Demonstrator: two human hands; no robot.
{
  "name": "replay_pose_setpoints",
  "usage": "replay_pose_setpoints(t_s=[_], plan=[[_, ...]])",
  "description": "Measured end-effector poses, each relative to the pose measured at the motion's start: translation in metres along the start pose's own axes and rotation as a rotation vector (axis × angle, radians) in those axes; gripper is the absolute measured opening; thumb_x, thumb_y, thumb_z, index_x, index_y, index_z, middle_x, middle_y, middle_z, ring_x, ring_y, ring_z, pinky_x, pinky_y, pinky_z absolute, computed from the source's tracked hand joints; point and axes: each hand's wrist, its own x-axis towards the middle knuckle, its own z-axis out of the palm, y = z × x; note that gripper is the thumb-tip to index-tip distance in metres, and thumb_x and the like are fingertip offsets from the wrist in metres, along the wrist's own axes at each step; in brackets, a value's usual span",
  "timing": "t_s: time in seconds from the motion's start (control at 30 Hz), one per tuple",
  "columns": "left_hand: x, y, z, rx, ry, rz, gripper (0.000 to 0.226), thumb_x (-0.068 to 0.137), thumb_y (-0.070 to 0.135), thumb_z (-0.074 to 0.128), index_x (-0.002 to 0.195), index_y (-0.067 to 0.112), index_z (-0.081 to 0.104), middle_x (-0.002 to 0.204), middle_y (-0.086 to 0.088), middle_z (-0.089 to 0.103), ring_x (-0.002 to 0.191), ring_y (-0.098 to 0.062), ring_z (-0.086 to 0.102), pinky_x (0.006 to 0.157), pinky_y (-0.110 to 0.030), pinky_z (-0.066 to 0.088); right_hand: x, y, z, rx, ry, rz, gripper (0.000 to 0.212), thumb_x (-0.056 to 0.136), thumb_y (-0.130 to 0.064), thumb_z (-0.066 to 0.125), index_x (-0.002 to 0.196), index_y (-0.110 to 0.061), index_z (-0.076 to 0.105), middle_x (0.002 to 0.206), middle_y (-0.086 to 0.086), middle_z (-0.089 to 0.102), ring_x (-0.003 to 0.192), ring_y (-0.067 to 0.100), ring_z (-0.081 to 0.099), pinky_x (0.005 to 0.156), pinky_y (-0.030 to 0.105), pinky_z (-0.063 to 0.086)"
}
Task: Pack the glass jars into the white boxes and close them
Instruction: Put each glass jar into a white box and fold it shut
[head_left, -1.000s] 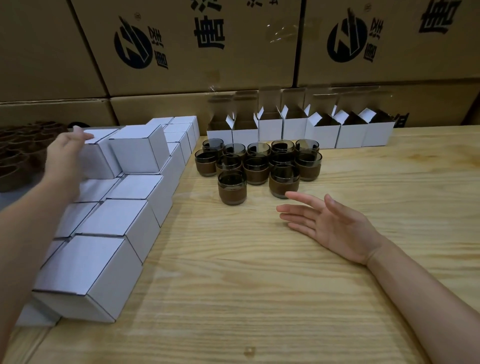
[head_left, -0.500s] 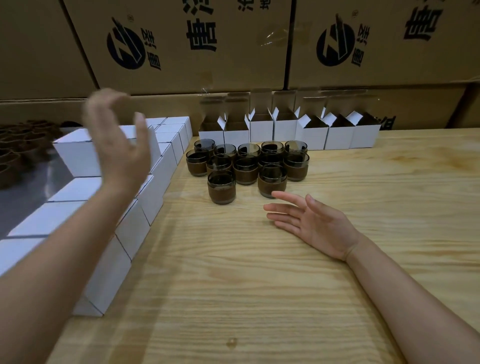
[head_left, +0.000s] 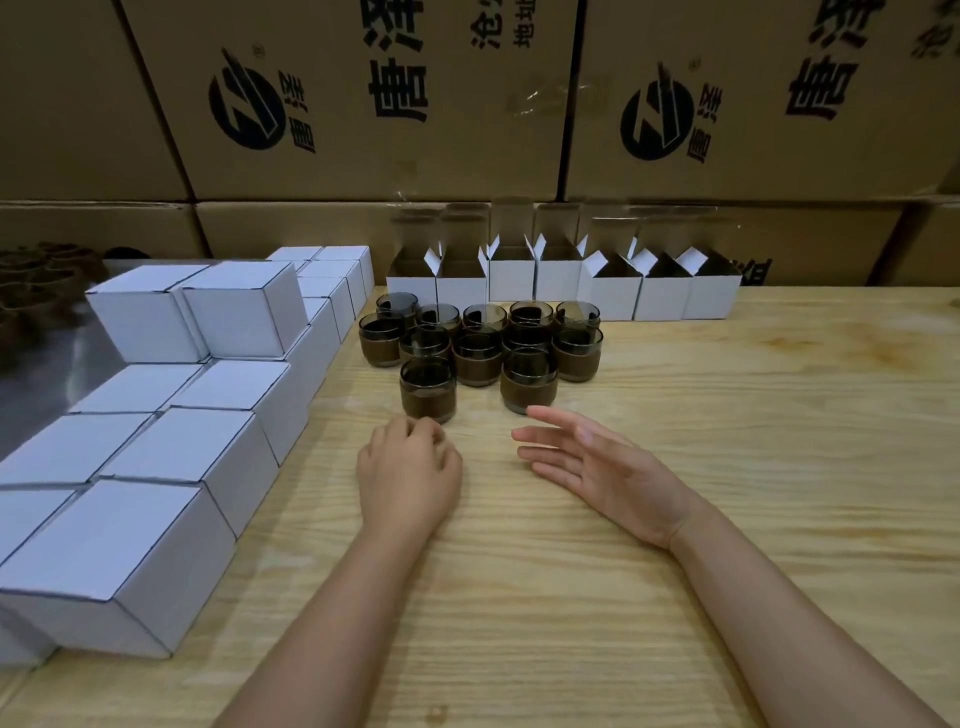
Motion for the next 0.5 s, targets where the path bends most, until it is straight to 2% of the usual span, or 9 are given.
replay_pose_setpoints(t_s=[0.07, 0.13, 0.2, 0.23, 0.33, 0.43, 0.5], plan=[[0.002, 0.0, 0.003, 0.055, 0.012, 0.008, 0.028, 0.091, 0.035, 0.048, 0.113, 0.022, 0.06, 0.115, 0.001, 0.054, 0.112, -0.02, 0.045, 0.094, -0.034, 0.032, 0.003, -0.001, 0.004, -0.061, 0.038, -0.032, 0.047, 0.088, -0.03, 0.054, 0.131, -0.012, 0.053, 0.124, 0.012, 0.063, 0.113, 0.027, 0.06, 0.1, 0.037, 0.047], [0.004, 0.0, 0.005, 0.081, 0.015, 0.015, 0.028, 0.091, 0.037, 0.047, 0.114, 0.024, 0.057, 0.115, 0.002, 0.052, 0.112, -0.02, 0.043, 0.094, -0.034, 0.031, 0.012, -0.005, 0.01, -0.191, 0.127, -0.115, 0.032, 0.091, -0.025, 0.057, 0.119, -0.012, 0.062, 0.104, 0.009, 0.07, 0.09, 0.021, 0.065, 0.083, 0.034, 0.051], [0.006, -0.001, 0.007, 0.083, 0.017, 0.017, 0.029, 0.09, 0.039, 0.047, 0.113, 0.025, 0.056, 0.115, 0.002, 0.051, 0.112, -0.02, 0.043, 0.095, -0.035, 0.03, 0.029, -0.014, 0.019, -0.406, 0.252, -0.197, 0.017, 0.093, -0.015, 0.054, 0.103, -0.016, 0.068, 0.083, 0.001, 0.069, 0.073, 0.011, 0.061, 0.069, 0.025, 0.049], [0.006, -0.002, 0.008, 0.082, 0.021, 0.02, 0.029, 0.09, 0.039, 0.047, 0.114, 0.025, 0.056, 0.114, 0.003, 0.051, 0.112, -0.02, 0.042, 0.094, -0.034, 0.03, 0.042, -0.02, 0.023, -0.536, 0.317, -0.225, 0.017, 0.095, -0.013, 0.053, 0.097, -0.019, 0.069, 0.077, -0.001, 0.067, 0.069, 0.007, 0.059, 0.066, 0.022, 0.048], [0.006, -0.002, 0.009, 0.114, 0.029, 0.033, 0.031, 0.09, 0.041, 0.045, 0.114, 0.026, 0.055, 0.114, 0.003, 0.05, 0.111, -0.02, 0.043, 0.093, -0.034, 0.03, 0.094, -0.038, 0.031, -0.954, 0.454, -0.289, 0.017, 0.095, -0.019, 0.052, 0.096, -0.021, 0.069, 0.081, -0.01, 0.062, 0.075, -0.002, 0.056, 0.068, 0.013, 0.044], [0.006, -0.002, 0.01, 0.133, 0.033, 0.041, 0.03, 0.09, 0.042, 0.043, 0.114, 0.027, 0.054, 0.113, 0.004, 0.048, 0.11, -0.018, 0.042, 0.092, -0.033, 0.03, 0.155, -0.049, 0.039, -1.318, 0.382, -0.277, 0.028, 0.099, -0.028, 0.044, 0.099, -0.011, 0.066, 0.099, -0.003, 0.06, 0.095, 0.012, 0.053, 0.085, 0.03, 0.044], [0.006, -0.002, 0.011, 0.129, 0.031, 0.041, 0.03, 0.09, 0.043, 0.042, 0.114, 0.028, 0.053, 0.112, 0.006, 0.047, 0.11, -0.017, 0.042, 0.092, -0.031, 0.029, 0.19, -0.052, 0.043, -1.393, 0.301, -0.239, 0.048, 0.102, -0.039, 0.032, 0.105, -0.005, 0.066, 0.112, 0.007, 0.06, 0.105, 0.021, 0.052, 0.094, 0.041, 0.043]])
